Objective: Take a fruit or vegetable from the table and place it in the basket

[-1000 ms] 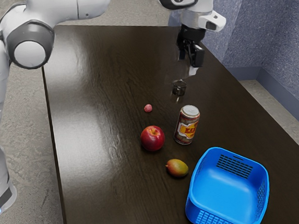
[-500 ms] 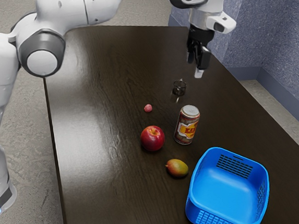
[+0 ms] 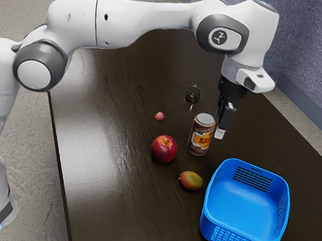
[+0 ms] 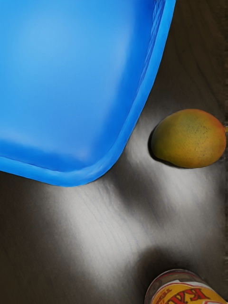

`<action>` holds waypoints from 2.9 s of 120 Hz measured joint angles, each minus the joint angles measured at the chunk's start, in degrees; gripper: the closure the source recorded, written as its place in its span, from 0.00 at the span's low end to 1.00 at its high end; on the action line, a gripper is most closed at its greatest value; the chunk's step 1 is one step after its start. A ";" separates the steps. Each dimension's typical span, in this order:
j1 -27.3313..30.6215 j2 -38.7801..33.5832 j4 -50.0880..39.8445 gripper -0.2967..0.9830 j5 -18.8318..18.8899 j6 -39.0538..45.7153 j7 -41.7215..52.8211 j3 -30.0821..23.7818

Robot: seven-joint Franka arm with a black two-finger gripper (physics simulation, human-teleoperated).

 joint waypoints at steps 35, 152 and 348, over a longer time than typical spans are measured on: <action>0.05 -12.56 -25.51 0.23 0.15 12.71 3.38 0.65; -0.23 -8.14 -36.50 0.23 0.91 31.59 19.20 -1.07; -0.50 -10.53 -31.43 0.59 1.34 26.05 17.80 -1.43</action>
